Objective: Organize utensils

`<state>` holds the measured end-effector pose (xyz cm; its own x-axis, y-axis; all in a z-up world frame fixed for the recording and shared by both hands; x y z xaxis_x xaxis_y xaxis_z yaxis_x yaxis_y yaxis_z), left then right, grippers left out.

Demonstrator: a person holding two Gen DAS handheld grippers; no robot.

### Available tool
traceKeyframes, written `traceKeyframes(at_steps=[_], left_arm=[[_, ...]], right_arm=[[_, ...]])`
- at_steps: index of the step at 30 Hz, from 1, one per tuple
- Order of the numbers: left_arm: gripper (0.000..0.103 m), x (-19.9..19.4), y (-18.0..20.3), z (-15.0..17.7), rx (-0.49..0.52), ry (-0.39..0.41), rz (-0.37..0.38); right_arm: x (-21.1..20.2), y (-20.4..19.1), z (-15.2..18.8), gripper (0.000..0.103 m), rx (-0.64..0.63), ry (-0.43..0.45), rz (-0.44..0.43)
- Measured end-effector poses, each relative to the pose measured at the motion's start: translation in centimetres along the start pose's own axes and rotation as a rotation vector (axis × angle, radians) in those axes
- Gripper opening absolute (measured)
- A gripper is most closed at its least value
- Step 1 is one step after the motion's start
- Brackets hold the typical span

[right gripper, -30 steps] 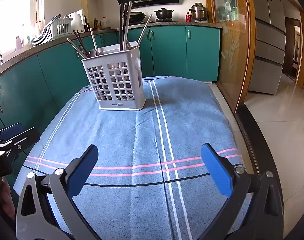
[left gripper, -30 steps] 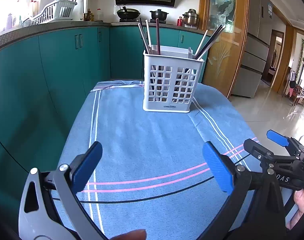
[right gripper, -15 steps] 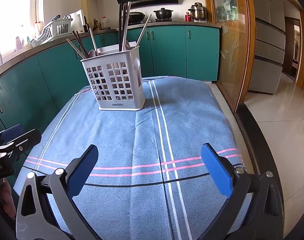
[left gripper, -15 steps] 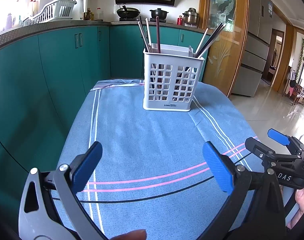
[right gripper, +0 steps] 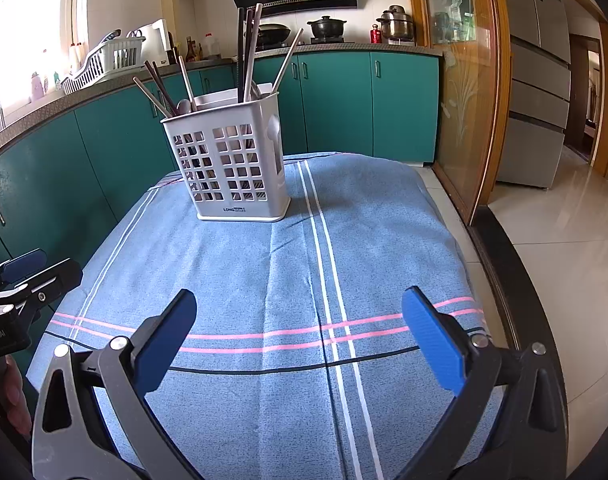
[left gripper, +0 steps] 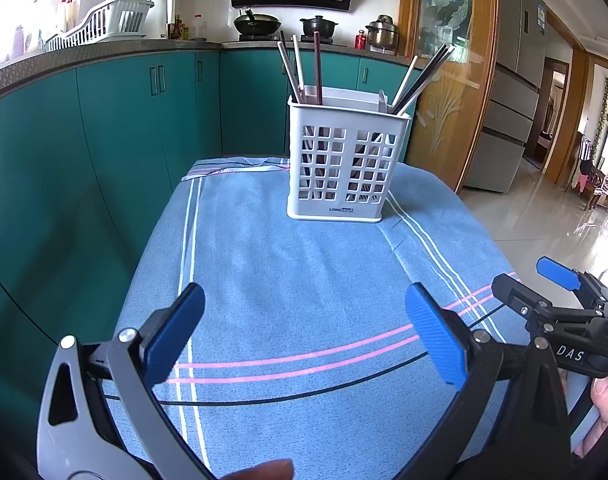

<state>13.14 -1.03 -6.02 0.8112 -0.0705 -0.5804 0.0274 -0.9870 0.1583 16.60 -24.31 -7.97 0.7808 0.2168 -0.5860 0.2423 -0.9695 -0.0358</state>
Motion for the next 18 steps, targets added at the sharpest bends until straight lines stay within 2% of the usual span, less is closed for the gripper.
traceKeyframes(at_steps=[18], left_arm=[[0.099,0.28,0.06,0.27,0.006,-0.011,0.005]], right_arm=[[-0.04,-0.07,-0.07,0.100,-0.005,-0.002,0.000]])
Point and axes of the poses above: each gripper's, at about its wrist camera, not at the fingertips, and x roughly the way its jaws point, y to its right, z to its underside, the point moved 8 cm from there along x, roughly the way its jaws point, and after that the axes turned 6 degrees about -x, right-handed, at the moved point
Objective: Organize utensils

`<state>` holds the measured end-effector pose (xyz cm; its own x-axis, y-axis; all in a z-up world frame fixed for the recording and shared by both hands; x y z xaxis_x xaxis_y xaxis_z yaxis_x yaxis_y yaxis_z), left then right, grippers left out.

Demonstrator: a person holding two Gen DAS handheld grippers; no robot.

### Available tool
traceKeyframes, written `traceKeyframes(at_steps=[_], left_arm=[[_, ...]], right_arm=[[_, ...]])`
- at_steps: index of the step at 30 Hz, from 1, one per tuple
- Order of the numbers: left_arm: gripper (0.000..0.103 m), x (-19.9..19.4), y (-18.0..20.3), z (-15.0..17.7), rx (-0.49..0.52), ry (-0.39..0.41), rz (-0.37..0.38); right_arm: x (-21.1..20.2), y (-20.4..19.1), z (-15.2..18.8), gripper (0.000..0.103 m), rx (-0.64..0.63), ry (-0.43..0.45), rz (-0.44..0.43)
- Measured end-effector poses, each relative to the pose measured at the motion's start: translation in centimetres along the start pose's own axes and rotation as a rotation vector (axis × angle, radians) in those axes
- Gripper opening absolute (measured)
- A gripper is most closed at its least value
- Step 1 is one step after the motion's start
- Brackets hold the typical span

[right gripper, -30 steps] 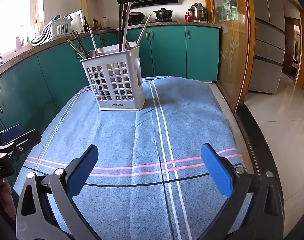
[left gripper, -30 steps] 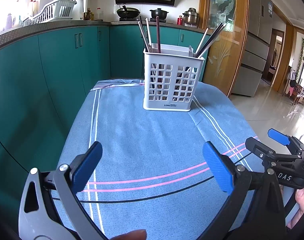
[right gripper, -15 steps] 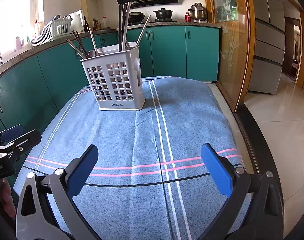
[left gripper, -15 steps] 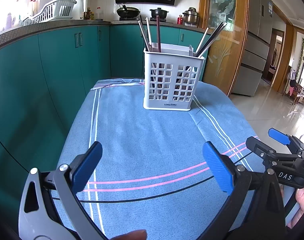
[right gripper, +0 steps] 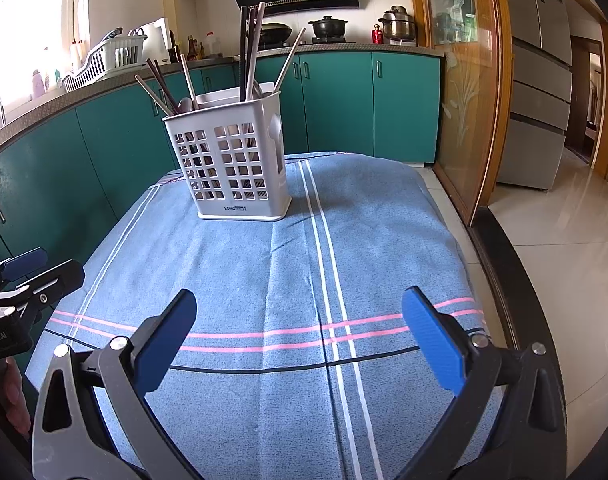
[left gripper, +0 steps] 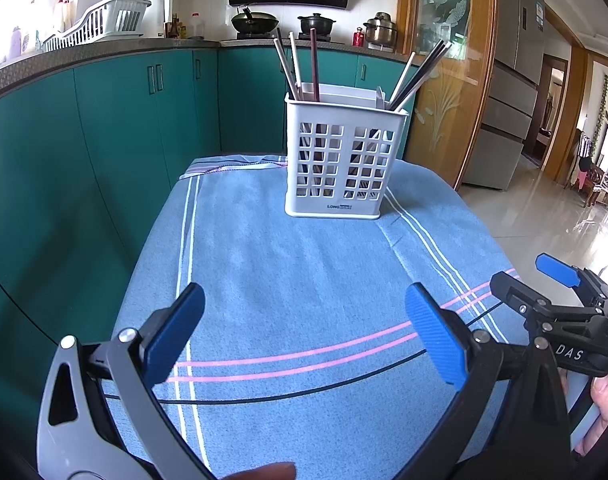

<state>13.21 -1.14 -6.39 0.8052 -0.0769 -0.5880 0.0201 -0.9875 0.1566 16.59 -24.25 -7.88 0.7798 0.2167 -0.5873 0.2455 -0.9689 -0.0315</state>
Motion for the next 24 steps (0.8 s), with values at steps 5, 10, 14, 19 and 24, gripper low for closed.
traceKeyframes(at_steps=[5,10,14,19,24], left_arm=[[0.099,-0.01,0.02,0.02,-0.003,-0.003,0.008],[0.099,-0.13,0.14,0.08,0.000,0.001,0.007],[0.099,-0.18,0.19,0.08,-0.001,0.003,0.003],[0.099,-0.05,0.12,0.12,0.008,0.001,-0.011],[0.099,0.03,0.17,0.15,0.014,-0.002,-0.013]], right_arm=[[0.01,-0.01,-0.03,0.100,-0.001,-0.001,0.000],[0.05,0.08,-0.08,0.100,-0.002,-0.001,0.001],[0.07,0.04,0.02,0.100,-0.002,-0.001,0.002],[0.10,0.02,0.02,0.100,-0.001,0.000,0.002],[0.10,0.03,0.03,0.100,0.000,0.000,0.002]])
Point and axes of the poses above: each gripper's, at about its wrist camera, not at the fingertips, and x roughly the way its jaws point, y to its right, z to its underside, the point moved 8 cm from there along x, roughly the way its jaws point, and after that the axes turned 6 degrees about -x, right-handed, at the moved point
